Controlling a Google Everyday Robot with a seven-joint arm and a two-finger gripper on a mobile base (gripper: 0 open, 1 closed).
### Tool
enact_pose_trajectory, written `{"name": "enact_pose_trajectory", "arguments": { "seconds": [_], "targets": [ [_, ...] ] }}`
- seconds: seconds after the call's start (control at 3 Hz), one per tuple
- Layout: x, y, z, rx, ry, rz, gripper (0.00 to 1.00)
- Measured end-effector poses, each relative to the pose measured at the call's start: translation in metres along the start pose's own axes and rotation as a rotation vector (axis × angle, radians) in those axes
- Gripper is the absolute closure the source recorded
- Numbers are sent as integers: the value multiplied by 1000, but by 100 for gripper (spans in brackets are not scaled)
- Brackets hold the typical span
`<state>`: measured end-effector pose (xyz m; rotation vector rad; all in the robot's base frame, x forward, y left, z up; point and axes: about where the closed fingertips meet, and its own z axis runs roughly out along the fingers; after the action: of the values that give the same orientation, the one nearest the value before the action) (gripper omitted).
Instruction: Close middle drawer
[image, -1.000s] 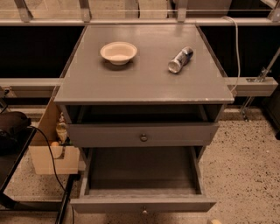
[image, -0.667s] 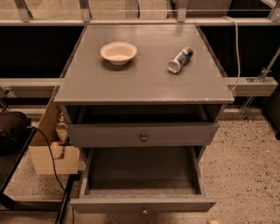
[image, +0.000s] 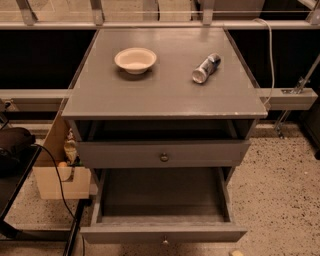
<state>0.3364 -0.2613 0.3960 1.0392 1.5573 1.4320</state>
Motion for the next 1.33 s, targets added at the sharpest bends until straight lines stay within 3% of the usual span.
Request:
{"name": "enact_pose_trajectory", "arguments": {
  "seconds": [0.67,1.33],
  "targets": [
    [2,-8,27,16,45,-35,100],
    [4,-3,53,-12,55,-47,100]
  ]
}}
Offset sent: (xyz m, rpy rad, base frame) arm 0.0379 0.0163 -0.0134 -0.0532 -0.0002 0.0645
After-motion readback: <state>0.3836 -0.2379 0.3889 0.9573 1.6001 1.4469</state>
